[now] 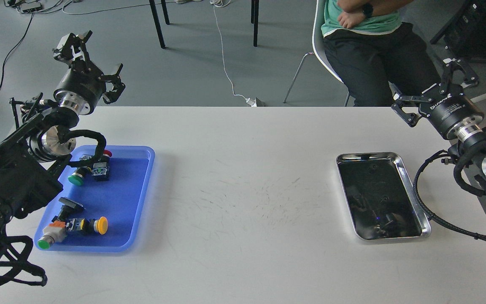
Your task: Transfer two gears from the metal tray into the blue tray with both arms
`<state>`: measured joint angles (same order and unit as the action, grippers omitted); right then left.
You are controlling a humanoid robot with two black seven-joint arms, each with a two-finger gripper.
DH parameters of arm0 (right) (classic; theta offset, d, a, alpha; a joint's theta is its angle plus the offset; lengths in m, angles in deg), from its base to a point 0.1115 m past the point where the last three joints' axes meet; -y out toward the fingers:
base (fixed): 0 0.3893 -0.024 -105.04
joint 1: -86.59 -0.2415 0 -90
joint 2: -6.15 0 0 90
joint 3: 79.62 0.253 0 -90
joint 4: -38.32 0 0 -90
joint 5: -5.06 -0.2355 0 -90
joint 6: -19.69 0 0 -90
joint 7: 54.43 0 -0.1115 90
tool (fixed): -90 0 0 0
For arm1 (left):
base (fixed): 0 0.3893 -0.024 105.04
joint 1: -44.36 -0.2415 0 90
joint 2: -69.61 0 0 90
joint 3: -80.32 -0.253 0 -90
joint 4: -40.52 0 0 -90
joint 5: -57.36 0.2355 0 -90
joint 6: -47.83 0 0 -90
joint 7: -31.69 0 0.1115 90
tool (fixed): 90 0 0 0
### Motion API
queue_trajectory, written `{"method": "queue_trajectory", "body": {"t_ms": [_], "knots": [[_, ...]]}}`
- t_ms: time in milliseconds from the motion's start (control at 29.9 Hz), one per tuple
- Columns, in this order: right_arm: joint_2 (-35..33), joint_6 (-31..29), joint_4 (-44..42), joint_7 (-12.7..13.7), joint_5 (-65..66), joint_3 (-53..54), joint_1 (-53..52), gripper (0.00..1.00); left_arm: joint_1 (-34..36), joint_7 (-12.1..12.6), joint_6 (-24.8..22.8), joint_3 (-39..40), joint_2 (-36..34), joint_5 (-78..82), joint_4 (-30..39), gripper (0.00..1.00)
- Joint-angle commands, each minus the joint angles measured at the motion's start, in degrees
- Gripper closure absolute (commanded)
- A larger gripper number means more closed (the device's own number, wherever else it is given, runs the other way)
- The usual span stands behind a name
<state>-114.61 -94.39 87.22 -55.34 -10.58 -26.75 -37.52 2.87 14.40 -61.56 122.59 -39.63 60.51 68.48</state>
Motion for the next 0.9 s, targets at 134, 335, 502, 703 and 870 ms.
{"method": "queue_trajectory", "body": {"t_ms": [134, 335, 502, 703, 870], "knots": [[-0.01, -0.09, 0.05, 0.03, -0.01, -0.04, -0.08, 0.01, 0.18, -0.03, 0.41, 0.00, 0.08, 0.01, -0.01, 0.02], [-0.09, -0.18, 0.14, 0.03, 0.07, -0.04, -0.08, 0.01, 0.27, 0.68, 0.23, -0.08, 0.25, -0.08, -0.09, 0.02], [-0.27, -0.26, 0.23, 0.03, 0.07, -0.13, -0.17, 0.01, 0.45, 0.68, 0.32, -0.43, 0.43, 0.18, -0.01, 0.02], [-0.71, -0.26, 0.67, 0.03, 0.07, -0.40, -0.43, 0.01, 1.15, 0.68, 0.41, -0.61, 0.34, 0.44, -0.01, 0.02], [-1.23, -0.18, 1.90, 0.12, 1.74, -0.48, -0.69, 0.01, 0.97, 0.33, -0.12, -0.70, 0.26, 0.62, -0.01, 0.02]]}}
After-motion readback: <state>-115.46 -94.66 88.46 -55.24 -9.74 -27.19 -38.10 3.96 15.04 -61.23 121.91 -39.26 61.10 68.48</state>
